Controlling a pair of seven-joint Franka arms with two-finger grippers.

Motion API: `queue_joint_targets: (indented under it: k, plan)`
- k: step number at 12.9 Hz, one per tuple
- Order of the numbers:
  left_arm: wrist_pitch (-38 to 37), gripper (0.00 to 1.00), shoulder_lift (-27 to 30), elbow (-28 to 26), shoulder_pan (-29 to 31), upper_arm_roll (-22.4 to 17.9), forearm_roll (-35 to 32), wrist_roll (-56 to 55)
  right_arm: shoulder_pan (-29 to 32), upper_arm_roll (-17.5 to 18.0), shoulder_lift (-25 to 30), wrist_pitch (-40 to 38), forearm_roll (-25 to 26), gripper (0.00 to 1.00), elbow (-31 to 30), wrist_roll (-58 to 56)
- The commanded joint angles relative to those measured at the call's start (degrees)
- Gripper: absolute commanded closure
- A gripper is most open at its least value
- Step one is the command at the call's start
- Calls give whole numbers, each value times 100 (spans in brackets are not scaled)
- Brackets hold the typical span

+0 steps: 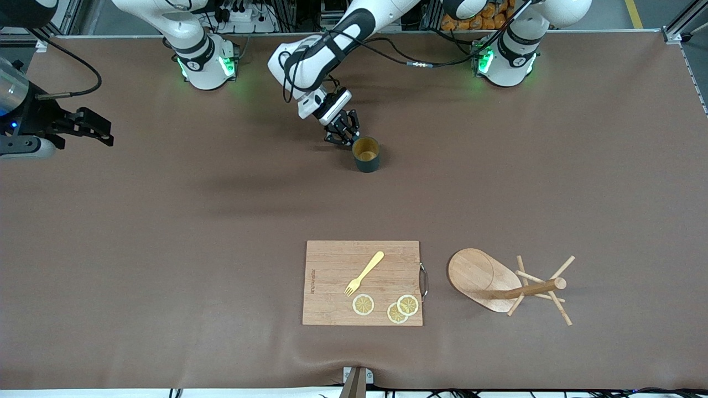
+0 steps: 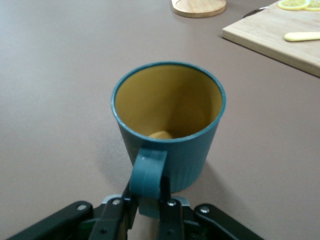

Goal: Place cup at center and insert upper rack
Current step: 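Lower the left gripper and grasp the teal mug by its handle, then lift the mug with the left gripper and carry it toward the mug tree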

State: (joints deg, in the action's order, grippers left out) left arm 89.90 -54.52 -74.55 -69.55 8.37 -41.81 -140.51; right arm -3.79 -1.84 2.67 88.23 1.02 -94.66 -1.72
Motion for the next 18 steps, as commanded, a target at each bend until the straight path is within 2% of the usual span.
queue_joint_targets:
  k: [1, 4, 8, 13, 18]
  plan:
    - [-69, 100, 318, 54, 72, -46, -82, 312, 71, 43, 67, -86, -66, 0, 17, 31]
    - [-60, 100, 731, 98, 379, 41, 58, 602, 63, 43, 76, -95, -66, 0, 17, 128]
    - [18, 100, 1565, 98, 950, 50, 646, 1297, -113, 52, 76, -130, -66, 0, 26, 487]
    - [194, 100, 2550, 98, 1969, 42, 1885, 2394, -131, 52, 76, -139, -66, 0, 26, 489]
    - [642, 100, 3096, 98, 3217, 50, 3071, 3431, -104, -10, 164, -306, -58, 0, 44, 480]
